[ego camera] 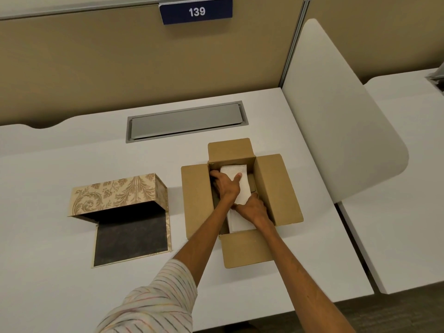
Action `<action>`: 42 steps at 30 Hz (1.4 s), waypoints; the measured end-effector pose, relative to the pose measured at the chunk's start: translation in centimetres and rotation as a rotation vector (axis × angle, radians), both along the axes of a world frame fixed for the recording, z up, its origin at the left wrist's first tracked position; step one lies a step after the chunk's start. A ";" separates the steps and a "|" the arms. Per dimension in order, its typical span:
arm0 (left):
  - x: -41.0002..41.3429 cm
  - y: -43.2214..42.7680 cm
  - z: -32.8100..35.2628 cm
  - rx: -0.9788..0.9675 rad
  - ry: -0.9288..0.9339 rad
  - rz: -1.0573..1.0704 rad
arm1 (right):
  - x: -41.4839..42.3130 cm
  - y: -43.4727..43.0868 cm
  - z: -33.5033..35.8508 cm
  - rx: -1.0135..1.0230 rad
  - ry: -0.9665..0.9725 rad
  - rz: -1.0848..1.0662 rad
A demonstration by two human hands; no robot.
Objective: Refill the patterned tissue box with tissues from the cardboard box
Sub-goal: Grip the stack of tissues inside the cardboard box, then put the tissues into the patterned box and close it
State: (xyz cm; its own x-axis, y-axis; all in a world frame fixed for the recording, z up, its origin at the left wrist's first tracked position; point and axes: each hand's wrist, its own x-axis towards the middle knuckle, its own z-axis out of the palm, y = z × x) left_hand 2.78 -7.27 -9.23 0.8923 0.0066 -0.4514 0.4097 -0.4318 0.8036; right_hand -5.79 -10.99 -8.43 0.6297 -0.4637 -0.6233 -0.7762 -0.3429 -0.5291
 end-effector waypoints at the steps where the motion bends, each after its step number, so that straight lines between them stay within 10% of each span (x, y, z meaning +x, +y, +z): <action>1: -0.1 0.0 0.0 -0.001 -0.008 0.005 | 0.1 -0.1 0.0 0.014 -0.007 -0.007; 15: 0.0 0.0 0.2 -0.044 0.018 0.062 | 0.3 -1.2 -0.3 0.408 -0.080 -0.265; 32: 1.9 4.5 7.7 -0.475 0.439 -0.179 | -0.8 -1.0 9.7 0.352 -0.288 -0.228; 42: 5.4 14.1 11.2 -0.423 0.132 -0.235 | 0.1 1.2 14.6 0.331 -0.155 0.122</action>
State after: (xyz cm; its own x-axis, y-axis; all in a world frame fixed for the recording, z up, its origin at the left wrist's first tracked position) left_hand 8.20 6.83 1.97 0.7825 -0.3961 -0.4805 0.4507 -0.1722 0.8759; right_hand -5.70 -9.75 6.19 0.7665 -0.1690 -0.6196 -0.6422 -0.2183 -0.7348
